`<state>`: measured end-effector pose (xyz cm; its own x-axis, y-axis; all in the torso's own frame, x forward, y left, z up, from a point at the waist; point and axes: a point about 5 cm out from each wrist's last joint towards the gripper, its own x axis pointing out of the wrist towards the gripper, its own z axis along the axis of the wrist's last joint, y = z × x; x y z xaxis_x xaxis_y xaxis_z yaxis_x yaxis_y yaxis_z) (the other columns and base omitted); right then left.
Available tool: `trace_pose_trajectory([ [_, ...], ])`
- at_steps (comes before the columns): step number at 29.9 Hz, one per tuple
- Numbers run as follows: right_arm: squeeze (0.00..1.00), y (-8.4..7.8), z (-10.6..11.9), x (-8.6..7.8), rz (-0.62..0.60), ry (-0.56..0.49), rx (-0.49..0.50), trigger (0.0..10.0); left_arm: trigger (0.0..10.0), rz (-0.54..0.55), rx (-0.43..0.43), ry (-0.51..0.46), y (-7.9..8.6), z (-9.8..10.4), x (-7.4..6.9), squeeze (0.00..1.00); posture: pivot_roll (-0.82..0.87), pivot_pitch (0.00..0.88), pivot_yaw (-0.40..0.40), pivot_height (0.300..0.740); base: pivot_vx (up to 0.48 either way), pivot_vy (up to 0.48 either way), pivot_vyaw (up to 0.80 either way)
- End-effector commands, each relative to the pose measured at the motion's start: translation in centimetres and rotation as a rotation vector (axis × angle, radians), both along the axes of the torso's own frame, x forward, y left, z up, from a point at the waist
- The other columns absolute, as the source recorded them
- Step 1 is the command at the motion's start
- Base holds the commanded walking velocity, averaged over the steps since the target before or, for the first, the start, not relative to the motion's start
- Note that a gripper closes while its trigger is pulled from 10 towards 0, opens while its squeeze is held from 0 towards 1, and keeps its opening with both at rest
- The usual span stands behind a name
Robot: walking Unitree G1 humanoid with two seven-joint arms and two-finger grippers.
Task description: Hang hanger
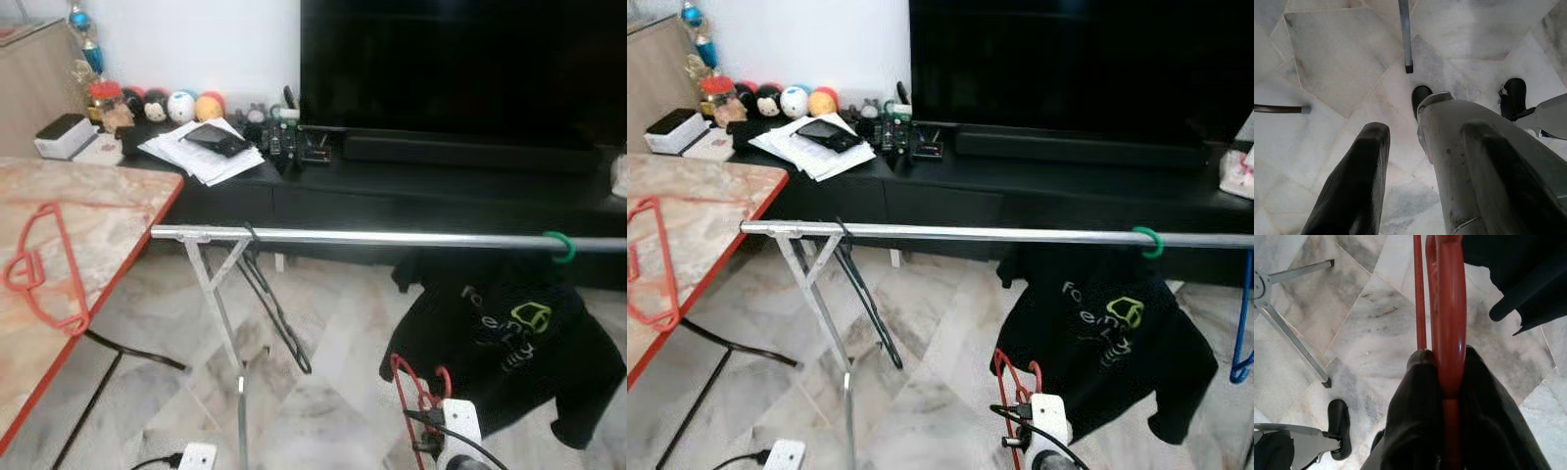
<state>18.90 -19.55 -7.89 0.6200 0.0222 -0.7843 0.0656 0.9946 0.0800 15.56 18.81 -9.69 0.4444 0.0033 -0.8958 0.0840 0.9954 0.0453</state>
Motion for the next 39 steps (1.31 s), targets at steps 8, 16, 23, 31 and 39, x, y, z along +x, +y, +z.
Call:
trace_pose_trajectory([
  [8, 0.0, 0.5, 0.9, 1.7, 0.027, -0.088, -0.002, 10.0, 10.0, -0.008, 0.021, 0.027, 0.5, -0.3, -0.8, 0.0, 0.0, 0.0, -0.036, 0.74, 0.0, 0.0, 0.0],
  [16, 0.0, 1.8, 3.1, 5.4, 0.068, -0.194, 0.005, 10.0, 10.0, -0.013, 0.022, 0.028, 0.5, -0.3, -0.9, 0.0, 0.0, 0.0, -0.035, 0.74, 0.0, 0.0, 0.0],
  [23, 0.0, 1.5, 2.7, 4.7, 0.069, -0.166, -0.004, 10.0, 10.0, -0.011, 0.022, 0.027, 0.5, -0.3, -0.8, 0.0, 0.0, 0.0, -0.037, 0.74, 0.0, -0.034, 0.0],
  [31, 0.0, 1.4, 2.6, 4.7, 0.061, -0.163, -0.004, 10.0, 10.0, -0.015, 0.024, 0.026, 0.5, -0.2, -0.8, 0.0, 0.0, 0.0, -0.038, 0.74, 0.0, -0.06, 0.0],
  [39, 0.0, 1.6, 2.5, 4.5, 0.065, -0.146, -0.003, 10.0, 10.0, -0.017, 0.031, 0.024, 0.5, -0.2, -0.7, 0.0, 0.01, 0.0, -0.04, 0.74, 0.0, -0.279, 0.0],
])
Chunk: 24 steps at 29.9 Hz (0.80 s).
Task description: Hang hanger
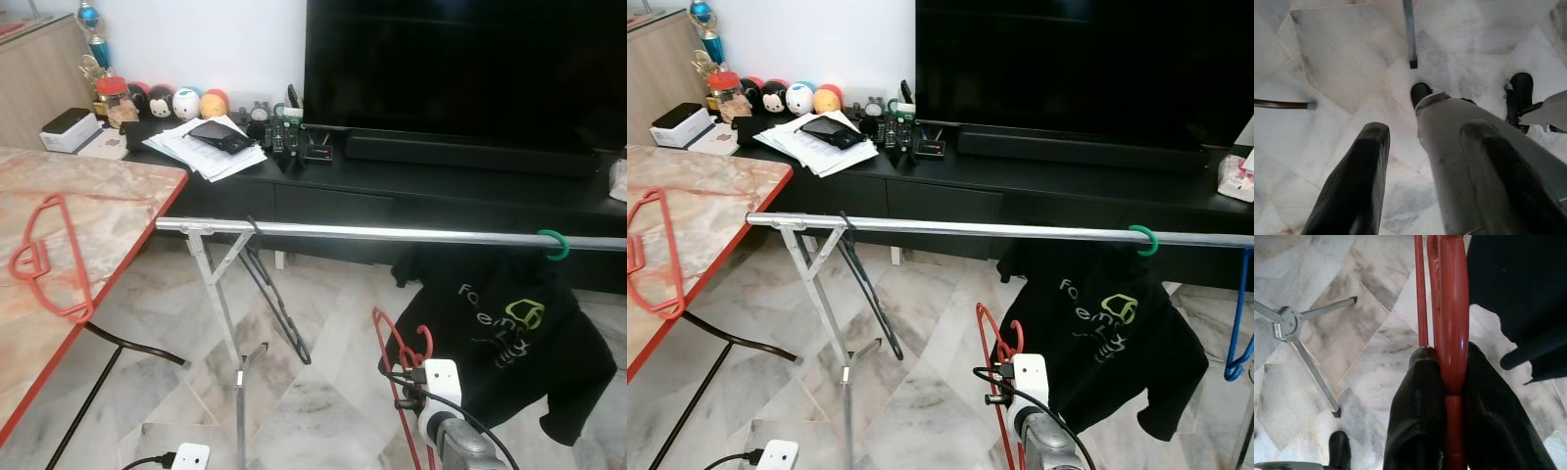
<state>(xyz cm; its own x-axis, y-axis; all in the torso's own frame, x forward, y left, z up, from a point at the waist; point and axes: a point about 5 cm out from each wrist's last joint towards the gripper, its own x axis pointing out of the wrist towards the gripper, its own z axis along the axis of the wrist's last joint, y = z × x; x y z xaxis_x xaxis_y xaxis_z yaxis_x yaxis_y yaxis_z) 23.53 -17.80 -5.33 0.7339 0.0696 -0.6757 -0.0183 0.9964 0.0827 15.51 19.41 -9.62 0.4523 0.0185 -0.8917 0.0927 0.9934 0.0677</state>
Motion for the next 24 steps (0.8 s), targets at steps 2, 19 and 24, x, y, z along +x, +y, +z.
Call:
trace_pose_trajectory([
  [2, 0.0, -0.2, -0.1, -0.1, -0.004, 0.015, -0.003, 10.0, 10.0, -0.006, 0.011, 0.033, -0.1, -0.3, -0.7, 0.0, 0.01, 0.0, -0.041, 0.74, 0.0, -0.332, 0.0],
  [19, 0.0, -0.2, 0.3, 0.3, -0.013, -0.015, 0.002, 10.0, 10.0, -0.01, 0.017, 0.033, -0.1, -0.3, -0.6, 0.0, 0.0, 0.0, -0.04, 0.74, 0.0, -0.075, 0.0],
  [24, 0.0, 0.0, 1.5, 1.9, -0.023, -0.096, 0.029, 10.0, 10.0, -0.006, 0.018, 0.032, -0.1, -0.3, -0.6, 0.0, 0.0, 0.0, -0.04, 0.74, 0.0, 0.0, 0.0],
])
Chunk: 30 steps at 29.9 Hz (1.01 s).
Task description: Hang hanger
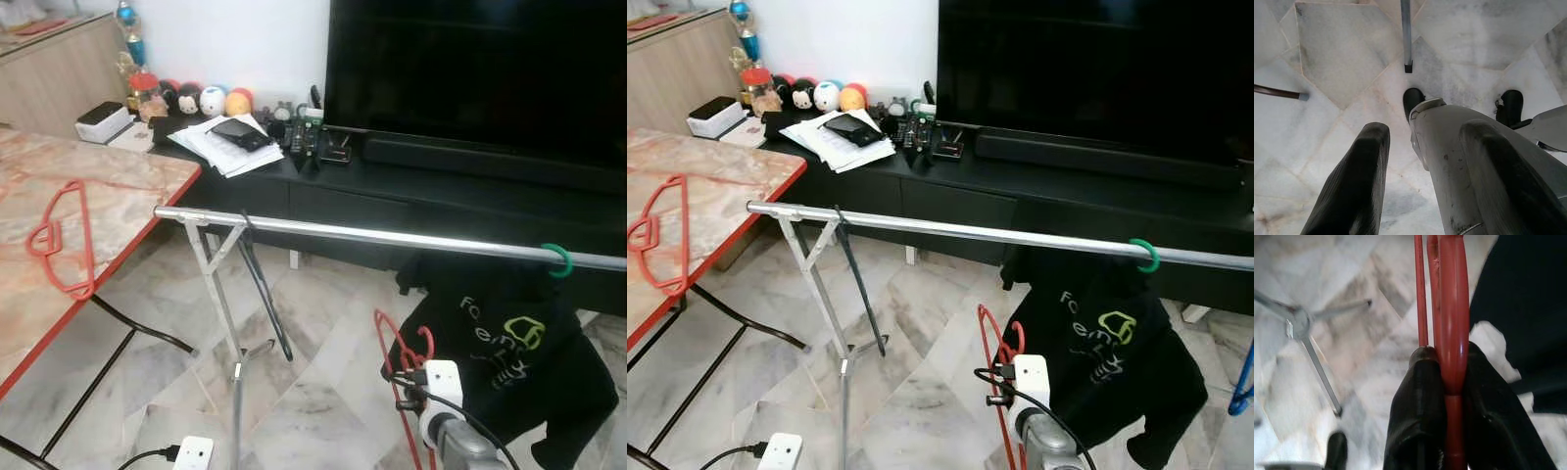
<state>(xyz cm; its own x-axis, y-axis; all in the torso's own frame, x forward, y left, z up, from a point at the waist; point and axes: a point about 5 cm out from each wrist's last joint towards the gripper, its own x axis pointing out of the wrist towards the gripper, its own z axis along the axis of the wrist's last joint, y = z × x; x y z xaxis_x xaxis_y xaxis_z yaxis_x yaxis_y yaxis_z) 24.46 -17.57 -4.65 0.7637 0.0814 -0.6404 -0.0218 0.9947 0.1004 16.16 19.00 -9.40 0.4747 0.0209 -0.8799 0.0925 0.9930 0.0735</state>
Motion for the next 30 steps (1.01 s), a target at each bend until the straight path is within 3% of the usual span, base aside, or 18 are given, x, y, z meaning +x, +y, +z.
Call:
trace_pose_trajectory([
  [1, 0.0, -0.3, 1.2, 1.5, -0.027, -0.076, 0.011, 10.0, 10.0, -0.004, 0.015, 0.058, 0.4, -0.5, -1.3, 0.0, 0.0, 0.0, -0.041, 0.74, 0.0, 0.0, 0.0],
  [17, 0.0, -2.1, 3.5, 3.3, -0.237, -0.236, -0.103, 10.0, 10.0, -0.008, 0.015, 0.058, 0.4, -0.5, -1.3, 0.0, -0.02, 0.0, -0.037, 0.74, 0.0, 0.0, 0.0],
  [22, 0.0, -1.3, 4.7, 4.1, -0.243, -0.328, -0.096, 10.0, 10.0, -0.008, 0.018, 0.058, 0.5, -0.5, -1.3, 0.0, -0.02, 0.0, -0.033, 0.74, 0.0, 0.0, 0.0],
  [30, 0.0, -1.0, 5.2, 3.8, -0.289, -0.389, -0.076, 10.0, 10.0, -0.015, 0.02, 0.059, 0.6, -0.5, -1.3, 0.0, -0.02, 0.0, -0.025, 0.74, 0.0, 0.0, 0.0],
])
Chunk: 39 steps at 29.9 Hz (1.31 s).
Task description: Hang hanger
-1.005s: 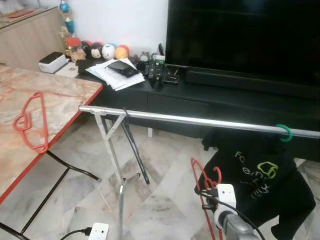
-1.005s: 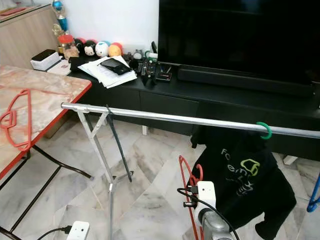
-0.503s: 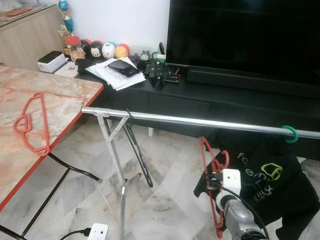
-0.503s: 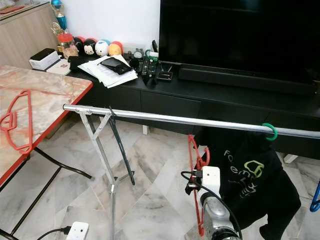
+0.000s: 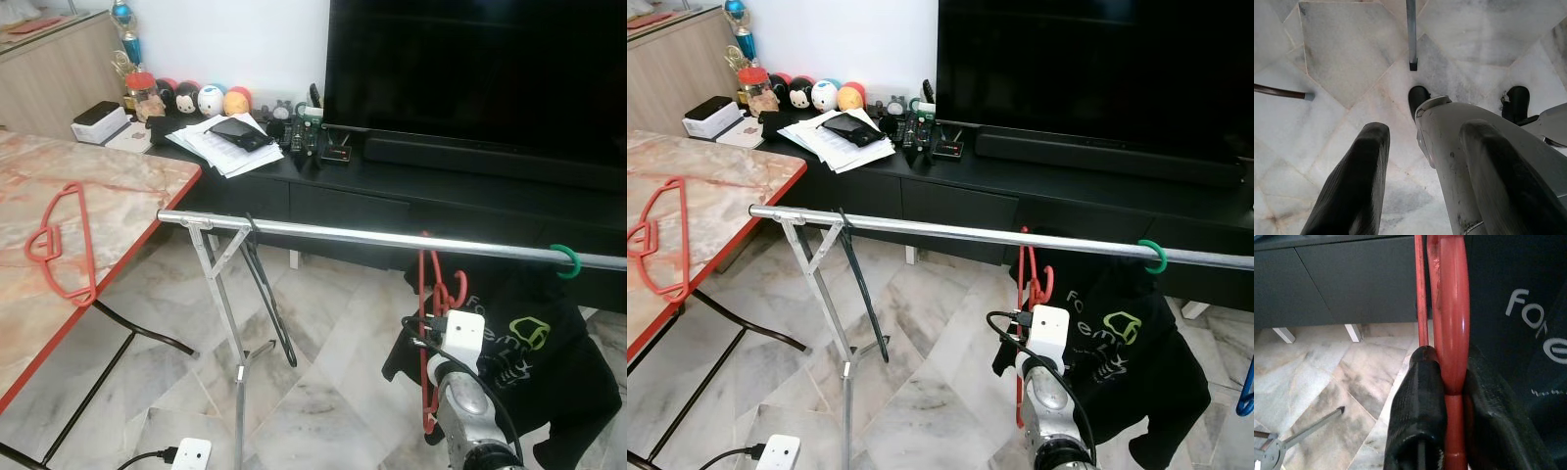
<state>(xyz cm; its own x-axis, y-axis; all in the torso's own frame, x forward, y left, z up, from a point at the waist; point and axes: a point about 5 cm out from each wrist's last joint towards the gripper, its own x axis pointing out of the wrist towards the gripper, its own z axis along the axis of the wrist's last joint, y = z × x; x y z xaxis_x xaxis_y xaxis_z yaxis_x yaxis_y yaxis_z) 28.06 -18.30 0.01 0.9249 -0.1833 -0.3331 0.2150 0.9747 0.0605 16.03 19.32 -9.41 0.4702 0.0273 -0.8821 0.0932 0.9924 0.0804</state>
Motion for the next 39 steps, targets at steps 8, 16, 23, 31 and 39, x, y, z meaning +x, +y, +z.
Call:
trace_pose_trajectory([
  [8, 0.0, -0.1, 0.9, -0.2, -0.1, -0.058, 0.003, 10.0, 10.0, -0.018, 0.015, 0.054, 0.4, -0.4, -1.1, 0.0, -0.02, 0.0, -0.021, 0.74, 0.0, 0.0, 0.0],
  [16, 0.0, 0.9, 1.4, -0.4, -0.061, -0.103, 0.019, 10.0, 10.0, -0.021, 0.018, 0.056, 0.5, -0.4, -1.1, 0.0, -0.02, 0.0, -0.017, 0.74, 0.0, 0.0, 0.0],
  [23, 0.0, 0.9, 2.4, -0.3, -0.069, -0.155, 0.014, 10.0, 10.0, -0.026, 0.02, 0.056, 0.6, -0.4, -1.1, 0.0, -0.03, 0.0, -0.009, 0.74, 0.0, 0.0, 0.0],
  [31, 0.0, 1.2, 2.5, 0.8, 0.035, -0.104, -0.002, 10.0, 10.0, -0.029, 0.021, 0.057, 0.6, -0.4, -1.0, 0.0, -0.02, 0.0, -0.008, 0.74, 0.0, 0.0, 0.0],
  [39, 0.0, 1.1, 4.1, 3.3, 0.152, -0.094, -0.041, 10.0, 10.0, -0.027, 0.018, 0.057, 0.5, -0.4, -1.0, 0.0, -0.02, 0.0, -0.01, 0.74, 0.0, 0.0, 0.0],
])
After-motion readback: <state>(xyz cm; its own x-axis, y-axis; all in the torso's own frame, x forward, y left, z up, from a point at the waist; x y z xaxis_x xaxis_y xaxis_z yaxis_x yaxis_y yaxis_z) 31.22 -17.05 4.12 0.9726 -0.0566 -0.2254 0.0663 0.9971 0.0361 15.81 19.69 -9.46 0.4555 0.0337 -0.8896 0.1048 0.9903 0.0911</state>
